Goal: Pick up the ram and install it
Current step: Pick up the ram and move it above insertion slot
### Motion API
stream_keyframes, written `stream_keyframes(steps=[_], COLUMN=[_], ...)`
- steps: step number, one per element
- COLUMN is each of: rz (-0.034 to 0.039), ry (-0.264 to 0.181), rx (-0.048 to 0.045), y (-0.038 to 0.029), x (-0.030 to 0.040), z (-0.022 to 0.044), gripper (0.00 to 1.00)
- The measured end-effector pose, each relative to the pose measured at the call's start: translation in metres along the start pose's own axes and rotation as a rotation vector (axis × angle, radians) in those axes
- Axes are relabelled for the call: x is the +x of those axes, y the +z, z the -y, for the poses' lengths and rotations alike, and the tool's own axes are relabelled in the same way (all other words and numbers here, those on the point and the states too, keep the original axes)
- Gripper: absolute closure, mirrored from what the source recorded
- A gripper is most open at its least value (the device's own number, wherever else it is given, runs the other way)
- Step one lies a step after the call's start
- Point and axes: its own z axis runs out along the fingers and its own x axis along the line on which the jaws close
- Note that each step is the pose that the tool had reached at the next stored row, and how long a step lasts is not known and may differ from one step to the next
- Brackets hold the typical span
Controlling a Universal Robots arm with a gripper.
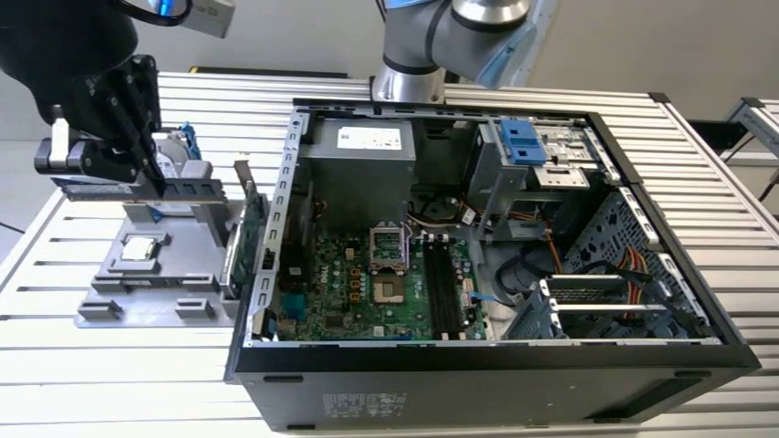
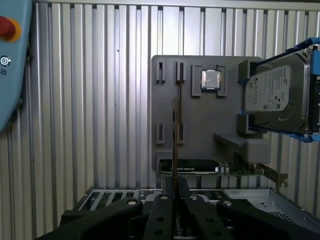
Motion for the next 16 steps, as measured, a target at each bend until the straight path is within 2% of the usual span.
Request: stream_keyframes(steps=[16], rz=[0.0], ry=[0.002], rx=[-0.0004], y=[0.0], x=[-0.0002], z=[0.0224], gripper=[1.0])
